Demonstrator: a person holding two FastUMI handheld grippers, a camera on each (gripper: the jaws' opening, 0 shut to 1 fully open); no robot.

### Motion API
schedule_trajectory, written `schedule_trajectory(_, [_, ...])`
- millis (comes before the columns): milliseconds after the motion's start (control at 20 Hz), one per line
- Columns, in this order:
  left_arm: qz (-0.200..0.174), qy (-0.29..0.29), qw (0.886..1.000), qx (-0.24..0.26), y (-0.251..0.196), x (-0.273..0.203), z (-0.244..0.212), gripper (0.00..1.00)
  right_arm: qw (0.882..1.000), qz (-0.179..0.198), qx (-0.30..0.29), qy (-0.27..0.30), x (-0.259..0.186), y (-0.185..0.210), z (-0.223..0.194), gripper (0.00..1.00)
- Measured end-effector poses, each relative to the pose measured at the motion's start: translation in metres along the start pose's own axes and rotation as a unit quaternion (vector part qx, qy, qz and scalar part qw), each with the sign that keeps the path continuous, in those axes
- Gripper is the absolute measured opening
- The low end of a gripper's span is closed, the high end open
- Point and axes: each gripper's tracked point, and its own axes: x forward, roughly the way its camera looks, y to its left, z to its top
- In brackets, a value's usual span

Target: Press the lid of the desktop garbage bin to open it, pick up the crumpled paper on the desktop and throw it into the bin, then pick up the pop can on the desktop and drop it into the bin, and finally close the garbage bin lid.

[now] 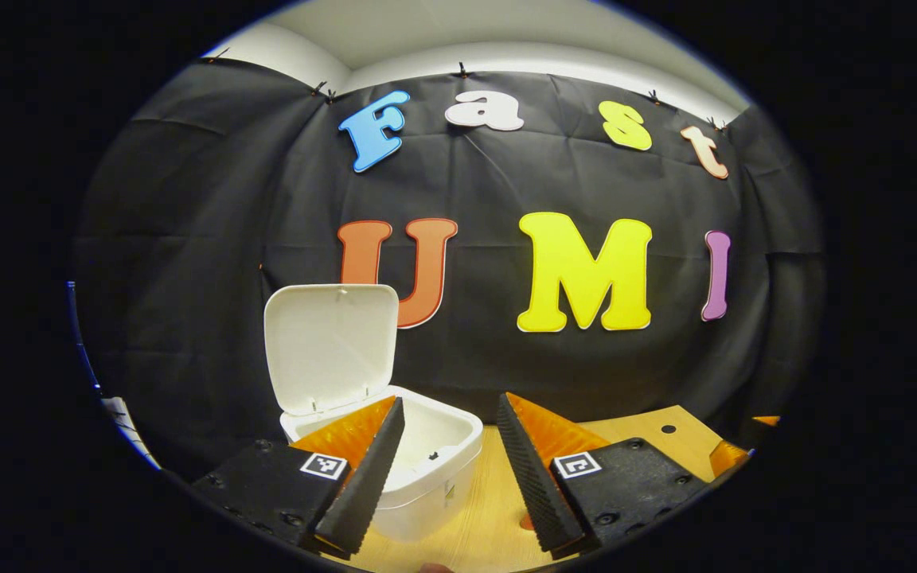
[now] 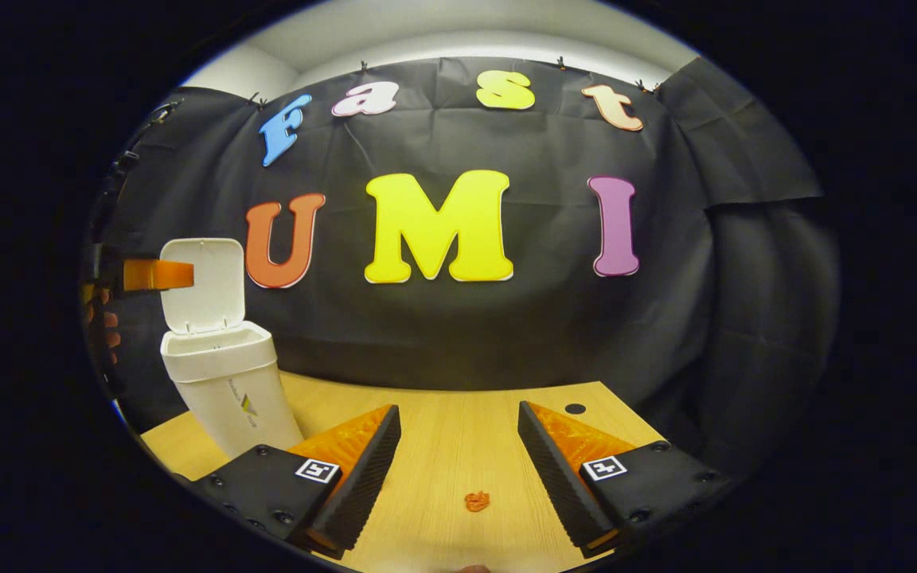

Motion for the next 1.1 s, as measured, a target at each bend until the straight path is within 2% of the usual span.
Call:
schedule_trajectory(150, [0.007, -0.001, 1.0, -0.008, 0.003, -0.002, -0.006, 0.92, 0.999, -0.004, -0.017, 0.04, 0.02, -0.006, -0.032, 0.95])
schedule_trajectory(250, [0.006, 0.008, 1.0, -0.012, 0.004, -0.005, -0.013, 0.94, 0.997, -0.002, -0.024, 0.076, 0.034, -0.006, -0.057, 0.95])
schedule_trajectory(400, [0.013, 0.012, 1.0, -0.013, 0.008, -0.007, -0.014, 0.95, 0.99, -0.002, -0.038, 0.136, 0.055, -0.005, -0.102, 0.95])
schedule_trajectory(650, [0.016, 0.001, 1.0, 0.008, 0.013, -0.011, -0.004, 0.96, 0.969, -0.006, -0.057, 0.24, 0.076, -0.005, -0.165, 0.96])
schedule_trajectory(800, [0.018, -0.01, 1.0, 0.017, 0.012, -0.012, 0.004, 0.96, 0.959, -0.009, -0.06, 0.278, 0.092, -0.008, -0.193, 0.94])
schedule_trajectory(900, [0.014, -0.015, 1.0, 0.023, 0.01, -0.013, 0.008, 0.96, 0.952, -0.006, -0.058, 0.3, 0.096, -0.007, -0.206, 0.96])
schedule_trajectory(950, [0.014, -0.015, 0.999, 0.027, 0.009, -0.013, 0.009, 1.0, 0.949, -0.004, -0.054, 0.311, 0.1, -0.008, -0.214, 0.96])
schedule_trajectory(1000, [0.012, -0.017, 0.999, 0.027, 0.009, -0.014, 0.01, 0.96, 0.945, -0.009, -0.052, 0.322, 0.105, -0.011, -0.22, 0.96])
schedule_trajectory(1100, [0.007, -0.013, 1.0, 0.024, 0.006, -0.013, 0.01, 0.96, 0.938, -0.013, -0.045, 0.343, 0.109, -0.014, -0.234, 0.96])
